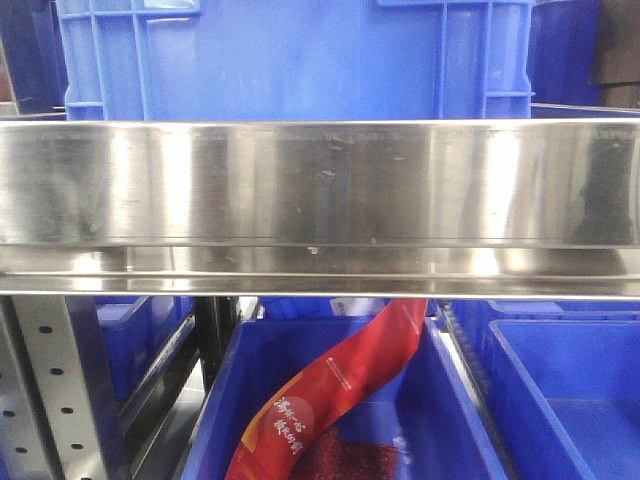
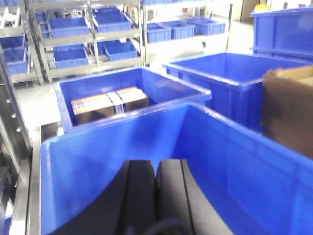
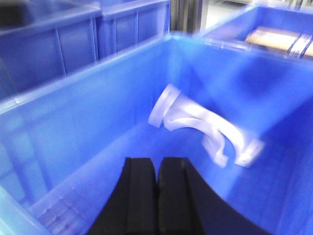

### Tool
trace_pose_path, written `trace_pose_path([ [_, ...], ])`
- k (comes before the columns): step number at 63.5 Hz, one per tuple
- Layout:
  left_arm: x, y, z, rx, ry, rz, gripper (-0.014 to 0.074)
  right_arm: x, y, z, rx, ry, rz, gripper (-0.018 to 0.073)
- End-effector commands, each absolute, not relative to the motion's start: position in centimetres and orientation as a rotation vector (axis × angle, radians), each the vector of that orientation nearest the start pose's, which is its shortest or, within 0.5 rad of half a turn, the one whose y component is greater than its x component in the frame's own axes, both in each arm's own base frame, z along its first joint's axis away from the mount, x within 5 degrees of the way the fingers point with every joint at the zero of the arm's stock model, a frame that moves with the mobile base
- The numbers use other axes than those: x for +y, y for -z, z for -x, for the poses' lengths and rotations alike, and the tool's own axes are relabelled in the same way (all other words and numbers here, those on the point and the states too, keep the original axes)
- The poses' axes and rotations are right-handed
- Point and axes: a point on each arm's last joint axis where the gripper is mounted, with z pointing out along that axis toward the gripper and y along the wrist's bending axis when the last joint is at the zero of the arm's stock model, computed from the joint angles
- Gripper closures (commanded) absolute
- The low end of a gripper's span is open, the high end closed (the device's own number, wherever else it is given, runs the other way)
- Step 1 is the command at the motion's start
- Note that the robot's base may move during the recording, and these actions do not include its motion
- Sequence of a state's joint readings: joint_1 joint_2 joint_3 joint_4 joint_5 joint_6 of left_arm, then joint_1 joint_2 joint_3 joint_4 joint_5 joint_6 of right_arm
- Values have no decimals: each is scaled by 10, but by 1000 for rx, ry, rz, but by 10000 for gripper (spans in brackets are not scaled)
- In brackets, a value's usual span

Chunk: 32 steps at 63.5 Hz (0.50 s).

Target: Grab PVC pipe and place in blue bin

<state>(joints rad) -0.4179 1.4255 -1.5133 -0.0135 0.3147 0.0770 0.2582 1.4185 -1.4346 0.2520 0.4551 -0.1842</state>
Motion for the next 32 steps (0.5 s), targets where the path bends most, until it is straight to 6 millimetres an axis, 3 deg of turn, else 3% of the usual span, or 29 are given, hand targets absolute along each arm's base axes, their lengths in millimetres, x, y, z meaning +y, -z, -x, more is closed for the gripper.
trace_pose_path([
  [1,-136,-456,-297,1739,289,-420,707,93,-428,-311,1909,-307,296,721],
  [9,-132,-470,-279,1685,404,-351,707,90,-442,-293,1887,-331,293,721],
  [19,-121,-479,-238,1559,463,-318,707,80,-461,-256,1747,-360,241,721],
  [25,-113,-459,-218,1572,463,-320,707,70,-460,-232,1637,-339,200,721],
  [32,-99,-429,-192,1585,456,-312,707,61,-434,-203,1656,-330,196,721],
])
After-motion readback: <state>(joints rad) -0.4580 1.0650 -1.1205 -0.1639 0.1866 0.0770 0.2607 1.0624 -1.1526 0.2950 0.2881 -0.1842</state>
